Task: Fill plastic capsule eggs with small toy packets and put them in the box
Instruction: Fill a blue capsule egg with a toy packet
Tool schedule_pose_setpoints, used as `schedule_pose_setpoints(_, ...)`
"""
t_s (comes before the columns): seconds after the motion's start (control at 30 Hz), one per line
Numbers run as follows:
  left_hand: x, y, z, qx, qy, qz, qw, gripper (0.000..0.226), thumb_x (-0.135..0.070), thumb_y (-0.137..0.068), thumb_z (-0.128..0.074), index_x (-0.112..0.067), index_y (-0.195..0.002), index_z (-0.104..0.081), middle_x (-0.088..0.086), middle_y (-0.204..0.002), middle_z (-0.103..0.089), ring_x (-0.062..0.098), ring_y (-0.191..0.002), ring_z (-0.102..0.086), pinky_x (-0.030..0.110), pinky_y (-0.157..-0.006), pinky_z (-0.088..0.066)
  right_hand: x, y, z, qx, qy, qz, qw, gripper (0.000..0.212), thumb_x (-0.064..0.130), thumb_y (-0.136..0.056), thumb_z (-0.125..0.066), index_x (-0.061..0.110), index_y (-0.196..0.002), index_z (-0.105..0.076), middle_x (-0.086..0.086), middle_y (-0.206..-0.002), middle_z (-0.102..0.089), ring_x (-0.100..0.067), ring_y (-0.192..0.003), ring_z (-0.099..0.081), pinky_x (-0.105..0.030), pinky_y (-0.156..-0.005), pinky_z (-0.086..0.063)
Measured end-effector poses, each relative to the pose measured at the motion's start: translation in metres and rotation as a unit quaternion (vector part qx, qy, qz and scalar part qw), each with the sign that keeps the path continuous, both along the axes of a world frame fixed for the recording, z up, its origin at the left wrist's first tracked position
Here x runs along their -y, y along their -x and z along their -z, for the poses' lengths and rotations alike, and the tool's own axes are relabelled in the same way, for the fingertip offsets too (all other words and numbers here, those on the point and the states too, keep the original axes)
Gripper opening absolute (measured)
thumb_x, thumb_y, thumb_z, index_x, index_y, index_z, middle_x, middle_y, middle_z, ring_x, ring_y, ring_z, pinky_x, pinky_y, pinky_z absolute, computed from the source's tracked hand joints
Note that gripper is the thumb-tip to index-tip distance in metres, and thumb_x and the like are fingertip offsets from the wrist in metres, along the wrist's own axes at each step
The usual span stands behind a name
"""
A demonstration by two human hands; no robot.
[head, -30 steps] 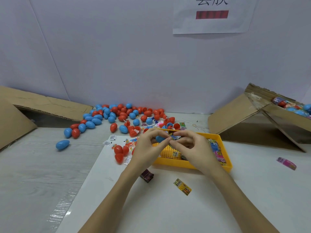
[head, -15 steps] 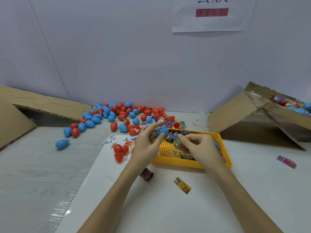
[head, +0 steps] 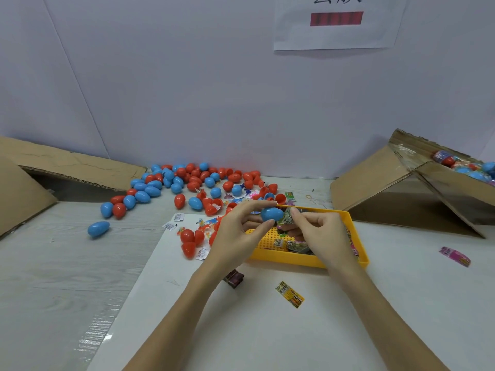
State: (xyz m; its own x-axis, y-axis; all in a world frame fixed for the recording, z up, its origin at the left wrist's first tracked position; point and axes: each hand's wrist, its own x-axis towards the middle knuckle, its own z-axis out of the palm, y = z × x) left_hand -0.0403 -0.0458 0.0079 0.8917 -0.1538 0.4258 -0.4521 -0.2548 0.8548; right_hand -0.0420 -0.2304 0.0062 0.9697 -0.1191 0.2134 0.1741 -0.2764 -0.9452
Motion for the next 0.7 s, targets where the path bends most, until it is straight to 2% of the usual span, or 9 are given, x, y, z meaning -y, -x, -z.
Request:
schedule_pose_setpoints(0.17, 0.0025, 0.0026, 0.0007, 0.017, -0.009, 0.002, 1.000, 0.037, -0.014, -0.094, -0.072, -0.025, -0.128, -0.067, -0.003, -0.125, -0.064, 0.010, -0.099, -0.069, 0.025, -0.087, -0.059, 0.0019, -0.0004, 0.0010, 0.002, 0.035, 0.014, 0.999, 0.024, 0.040, -0.099, -0.065, 0.025, -0.095, -0.082, 0.016, -0.079, -0.078, -0.001, -0.081, -0.074, -0.024, -0.074, -0.060)
schedule_pose_setpoints(0.3, 0.0000, 0.0020, -0.0009, 0.022, 0.001, -0.013, 1.000, 0.037, -0.013, -0.094, -0.072, -0.021, -0.129, -0.068, -0.003, -0.123, -0.064, 0.011, -0.100, -0.069, 0.025, -0.088, -0.059, 0.0010, -0.0003, 0.0020, 0.012, 0.095, 0.056, 0.994, 0.026, 0.043, -0.099, -0.064, 0.034, -0.080, -0.079, 0.017, -0.069, -0.075, -0.004, -0.075, -0.072, -0.023, -0.065, -0.058)
schedule_pose_setpoints(0.37, -0.0009, 0.0021, -0.0008, 0.017, -0.007, -0.001, 1.000, 0.037, -0.015, -0.093, -0.072, -0.021, -0.129, -0.068, -0.003, -0.123, -0.064, 0.012, -0.101, -0.069, 0.026, -0.088, -0.059, 0.0012, 0.0005, 0.0015, 0.016, 0.099, 0.054, 0.993, 0.026, 0.043, -0.099, -0.064, 0.039, -0.076, -0.076, 0.022, -0.067, -0.073, 0.002, -0.076, -0.070, -0.020, -0.064, -0.055)
schedule_pose_setpoints(0.6, 0.0018, 0.0020, 0.0013, 0.031, -0.026, -0.010, 0.999, 0.037, -0.016, -0.094, -0.071, -0.031, -0.128, -0.065, -0.003, -0.125, -0.064, 0.007, -0.099, -0.068, 0.023, -0.086, -0.059, -0.0014, 0.0014, -0.0017, 0.004, 0.098, 0.029, 0.995, 0.028, 0.043, -0.099, -0.063, 0.027, -0.091, -0.084, 0.015, -0.073, -0.076, -0.006, -0.077, -0.073, -0.028, -0.074, -0.062)
schedule_pose_setpoints(0.7, 0.0014, 0.0022, 0.0018, 0.050, -0.032, -0.024, 0.998, 0.039, -0.014, -0.094, -0.072, -0.034, -0.126, -0.064, -0.004, -0.122, -0.063, 0.004, -0.098, -0.067, 0.018, -0.084, -0.057, -0.0033, 0.0028, -0.0009, 0.020, 0.138, 0.033, 0.990, 0.028, 0.045, -0.099, -0.063, 0.026, -0.094, -0.084, 0.016, -0.071, -0.075, -0.001, -0.075, -0.071, -0.025, -0.068, -0.061)
